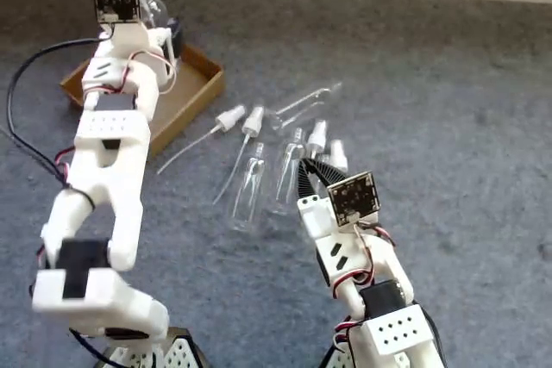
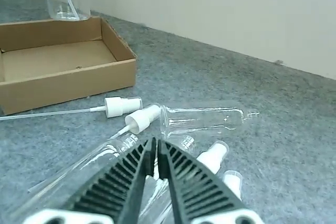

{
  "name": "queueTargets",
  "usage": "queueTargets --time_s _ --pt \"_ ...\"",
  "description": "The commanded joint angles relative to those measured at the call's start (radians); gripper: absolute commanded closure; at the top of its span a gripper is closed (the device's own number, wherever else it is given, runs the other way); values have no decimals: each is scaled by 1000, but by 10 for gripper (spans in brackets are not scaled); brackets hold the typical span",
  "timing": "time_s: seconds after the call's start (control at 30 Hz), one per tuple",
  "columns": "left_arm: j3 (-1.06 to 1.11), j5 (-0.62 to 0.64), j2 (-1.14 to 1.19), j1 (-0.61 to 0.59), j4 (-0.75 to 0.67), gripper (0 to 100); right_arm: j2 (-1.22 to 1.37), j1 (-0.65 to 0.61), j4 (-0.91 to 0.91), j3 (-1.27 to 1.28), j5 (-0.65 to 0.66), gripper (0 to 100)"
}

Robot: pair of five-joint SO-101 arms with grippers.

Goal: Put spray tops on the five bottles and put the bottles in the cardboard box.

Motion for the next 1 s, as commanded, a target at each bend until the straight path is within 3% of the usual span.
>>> queueTargets --time_s 0.0,0.53,0.97 --pt "-271 -9 196 -44 0 915 -12 15 -27 65 3 993" --pt "-1040 -14 889 -96 0 916 -12 13 -27 124 6 993" --pt "-1222 -14 1070 -116 3 916 -12 13 -28 124 5 993"
